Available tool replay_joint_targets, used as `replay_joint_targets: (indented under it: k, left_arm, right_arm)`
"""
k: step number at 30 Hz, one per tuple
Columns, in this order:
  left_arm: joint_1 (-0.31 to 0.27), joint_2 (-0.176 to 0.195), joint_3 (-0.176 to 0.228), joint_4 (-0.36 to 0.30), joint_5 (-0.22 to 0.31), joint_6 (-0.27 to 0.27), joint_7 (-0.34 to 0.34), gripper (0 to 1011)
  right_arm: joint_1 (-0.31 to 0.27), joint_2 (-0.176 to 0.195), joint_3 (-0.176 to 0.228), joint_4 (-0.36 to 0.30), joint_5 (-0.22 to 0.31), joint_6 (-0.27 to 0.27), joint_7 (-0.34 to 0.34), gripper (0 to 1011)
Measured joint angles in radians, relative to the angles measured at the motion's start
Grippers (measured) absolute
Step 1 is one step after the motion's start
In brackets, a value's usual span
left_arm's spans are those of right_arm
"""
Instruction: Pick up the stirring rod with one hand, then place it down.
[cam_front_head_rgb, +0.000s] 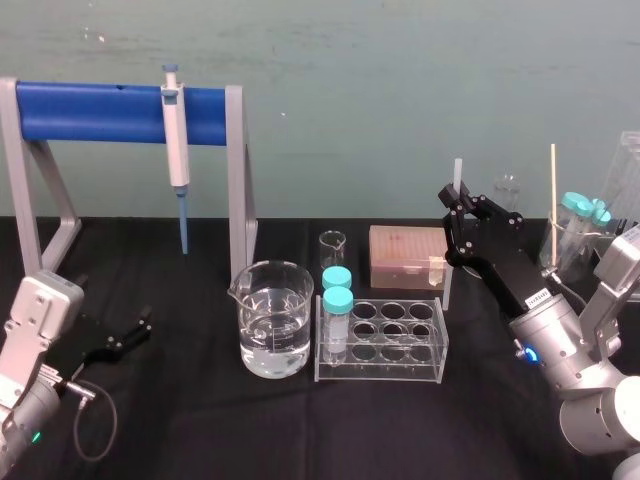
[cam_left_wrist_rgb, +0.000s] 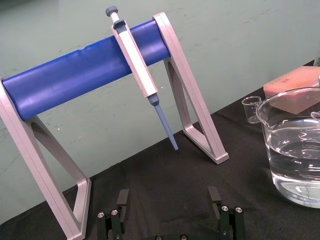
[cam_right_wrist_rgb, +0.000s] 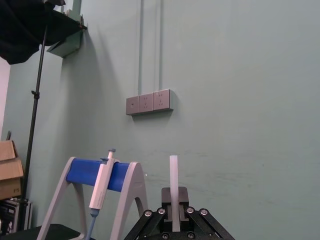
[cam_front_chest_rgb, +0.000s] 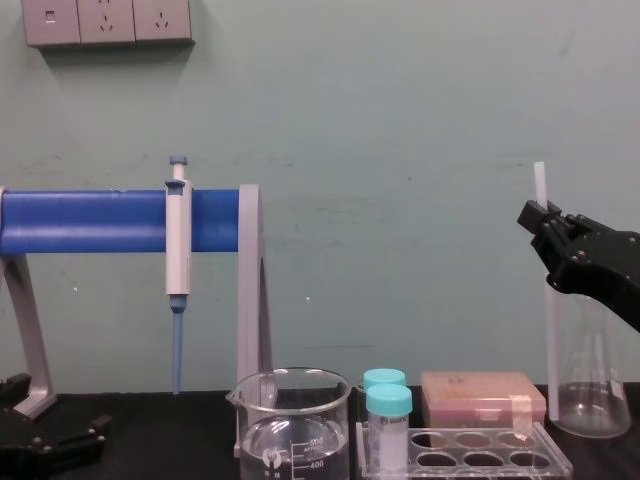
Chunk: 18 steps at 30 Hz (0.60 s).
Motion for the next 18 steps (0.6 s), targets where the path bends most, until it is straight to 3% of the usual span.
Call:
replay_joint_targets:
  k: [18]
  left_arm:
    - [0.000, 0.000, 0.000, 0.000, 0.000, 0.000, 0.000, 1000]
  right_arm:
    - [0.000, 0.000, 0.000, 0.000, 0.000, 0.000, 0.000, 72]
